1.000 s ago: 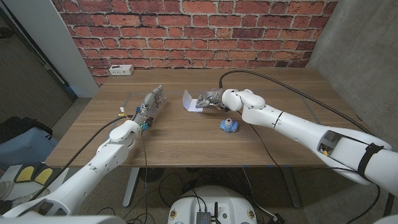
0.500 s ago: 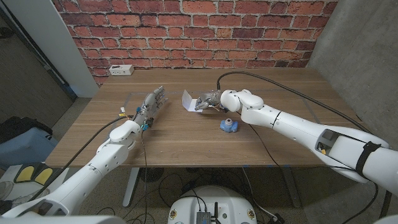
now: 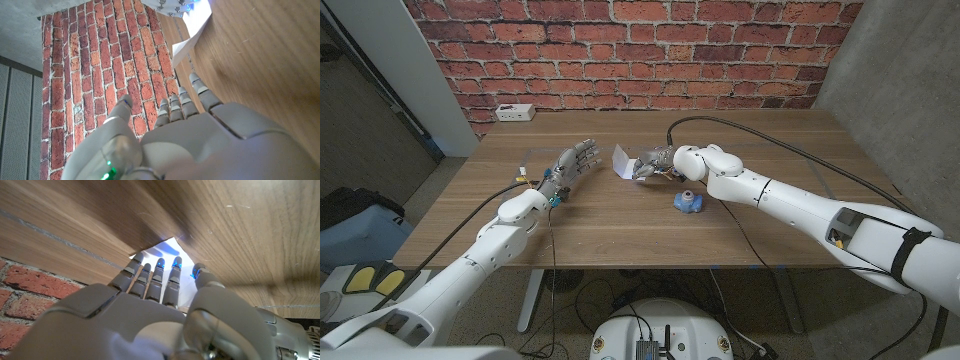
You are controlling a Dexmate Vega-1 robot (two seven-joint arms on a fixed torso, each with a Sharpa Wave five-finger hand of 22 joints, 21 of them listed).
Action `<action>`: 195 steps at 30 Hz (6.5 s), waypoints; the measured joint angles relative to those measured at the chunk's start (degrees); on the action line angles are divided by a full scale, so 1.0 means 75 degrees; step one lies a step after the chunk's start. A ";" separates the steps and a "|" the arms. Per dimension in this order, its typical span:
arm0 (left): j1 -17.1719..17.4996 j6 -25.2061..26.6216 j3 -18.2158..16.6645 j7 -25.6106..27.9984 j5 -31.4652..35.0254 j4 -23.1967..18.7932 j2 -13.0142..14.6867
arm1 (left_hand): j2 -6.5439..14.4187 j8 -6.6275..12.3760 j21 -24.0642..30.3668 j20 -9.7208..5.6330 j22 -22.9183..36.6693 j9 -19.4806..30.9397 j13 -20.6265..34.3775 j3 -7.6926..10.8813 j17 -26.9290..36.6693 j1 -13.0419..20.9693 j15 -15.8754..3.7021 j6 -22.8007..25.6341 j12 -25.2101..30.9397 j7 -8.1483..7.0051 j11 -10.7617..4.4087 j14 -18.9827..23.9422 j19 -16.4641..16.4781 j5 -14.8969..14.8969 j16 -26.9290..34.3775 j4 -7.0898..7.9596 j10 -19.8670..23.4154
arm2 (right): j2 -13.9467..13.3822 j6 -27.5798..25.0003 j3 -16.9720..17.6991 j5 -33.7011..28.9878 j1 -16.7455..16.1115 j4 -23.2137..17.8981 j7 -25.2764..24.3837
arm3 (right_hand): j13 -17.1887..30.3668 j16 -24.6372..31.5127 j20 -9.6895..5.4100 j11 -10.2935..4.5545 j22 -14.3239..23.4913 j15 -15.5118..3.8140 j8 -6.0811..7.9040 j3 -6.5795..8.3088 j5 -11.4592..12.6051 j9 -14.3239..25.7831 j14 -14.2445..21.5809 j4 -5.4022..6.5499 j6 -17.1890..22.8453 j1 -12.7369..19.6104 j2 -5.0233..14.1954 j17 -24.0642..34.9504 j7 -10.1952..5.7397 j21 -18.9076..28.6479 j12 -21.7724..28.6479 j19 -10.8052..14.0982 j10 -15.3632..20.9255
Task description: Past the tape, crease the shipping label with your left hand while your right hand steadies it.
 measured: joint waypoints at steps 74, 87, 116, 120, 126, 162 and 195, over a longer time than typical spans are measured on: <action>-0.1834 0.1244 0.0721 -0.2464 -0.0581 0.2092 -0.0916 | 0.0182 -0.0086 -0.0437 -0.0001 0.0002 0.0048 -0.0003 0.0168 0.0039 -0.0122 0.0421 -0.0823 -0.0320 0.0299 0.0259 -0.0914 -0.0441 0.0049 -0.0304 0.0280 -0.0755 | -0.0070 0.0496 0.0192 0.0138 -0.0072 0.0252 -0.0201 | 0.0004 -0.0001 -0.0069 -0.0012 0.0019 -0.0041 -0.0001 0.0030 0.0000 0.0025 0.0232 0.0031 0.0290 0.0100 -0.0019 -0.0020 0.0042 0.0000 0.0001 0.0150 0.0262; -0.2019 0.1545 0.0851 -0.2455 -0.0444 0.2154 -0.0985 | 0.0127 -0.0116 -0.0543 -0.0014 0.0020 0.0049 -0.0003 0.0197 0.0039 -0.0177 0.0394 -0.1190 -0.0379 0.0284 0.0234 -0.1240 -0.0701 0.0048 -0.0304 0.0308 -0.1113 | -0.0362 0.0466 0.0551 0.0264 -0.0302 -0.0164 -0.0529 | 0.0003 0.0029 -0.0097 0.0001 0.0019 -0.0040 -0.0001 0.0029 0.0000 0.0025 0.0314 0.0030 0.0289 0.0099 -0.0019 -0.0020 0.0042 0.0000 0.0001 0.0177 0.0274; -0.1977 0.1747 0.0949 -0.2193 -0.0315 0.1788 -0.0952 | 0.0045 -0.0116 -0.0571 -0.0028 0.0018 0.0050 -0.0004 0.0165 0.0019 -0.0258 0.0391 -0.1273 -0.0379 0.0286 0.0204 -0.1297 -0.0768 0.0046 -0.0304 0.0339 -0.1164 | -0.0842 -0.0116 0.1241 0.0323 -0.0830 -0.0925 -0.1275 | 0.0001 -0.0003 -0.0025 -0.0013 -0.0001 -0.0030 -0.0127 0.0029 0.0000 0.0025 0.0267 0.0030 0.0135 0.0141 -0.0060 0.0000 -0.0053 0.0000 -0.0138 0.0189 0.0035; -0.1943 0.1761 0.0942 -0.2154 -0.0317 0.1731 -0.0927 | 0.0029 -0.0116 -0.0571 -0.0028 0.0018 0.0050 -0.0004 0.0165 0.0019 -0.0274 0.0391 -0.1273 -0.0378 0.0286 0.0204 -0.1297 -0.0768 0.0046 -0.0303 0.0339 -0.1164 | -0.0745 -0.0013 0.1163 0.0360 -0.0742 -0.0737 -0.1223 | 0.0001 -0.0003 -0.0025 -0.0013 -0.0001 -0.0030 -0.0127 0.0029 0.0000 0.0025 0.0267 0.0029 0.0093 0.0141 -0.0060 0.0000 -0.0095 0.0000 -0.0138 0.0189 0.0035; -0.1893 0.1786 0.0922 -0.2096 -0.0333 0.1654 -0.0888 | 0.0029 -0.0116 -0.0570 -0.0028 0.0018 0.0050 -0.0004 0.0165 0.0019 -0.0274 0.0391 -0.1276 -0.0379 0.0289 0.0204 -0.1296 -0.0768 0.0043 -0.0303 0.0339 -0.1163 | -0.0557 0.0211 0.1026 0.0456 -0.0568 -0.0377 -0.1127 | 0.0001 -0.0003 -0.0025 -0.0013 0.0000 -0.0029 -0.0127 0.0029 0.0000 0.0025 0.0268 0.0029 0.0094 0.0141 -0.0060 0.0000 -0.0094 0.0000 -0.0138 0.0189 0.0036; -0.2006 0.1863 0.0951 -0.2103 -0.0328 0.1831 -0.0937 | -0.0071 -0.0116 -0.0563 -0.0028 0.0019 0.0012 -0.0004 0.0101 0.0020 -0.0374 0.0391 -0.1489 -0.0340 0.0257 0.0173 -0.1296 -0.0767 -0.0016 -0.0267 0.0403 -0.1278 | 0.0129 0.0550 0.0428 0.0863 0.0216 0.1197 -0.0688 | 0.0000 0.0028 0.0017 0.0055 0.0019 -0.0016 -0.0090 -0.0020 0.0000 0.0024 0.0343 0.0112 0.0108 0.0141 -0.0060 0.0035 -0.0013 -0.0058 -0.0106 0.0147 0.0083; -0.1960 0.1480 0.1043 -0.1583 0.0284 0.1333 -0.0726 | 0.0044 0.0384 -0.0504 0.0152 0.0016 0.0035 -0.0004 0.0318 0.0021 -0.0341 0.0239 0.0673 0.0073 -0.0229 -0.0315 -0.0669 -0.0587 -0.0016 -0.0118 0.0230 -0.0019 | 0.0191 0.0571 0.0023 0.0744 0.0448 0.1425 -0.0289 | -0.0002 0.0058 0.0084 -0.0055 0.0016 -0.0041 -0.0097 -0.0189 -0.0060 -0.0010 0.0336 0.0280 0.0149 0.0007 -0.0109 0.0095 0.0013 -0.0057 -0.0081 0.0131 0.0159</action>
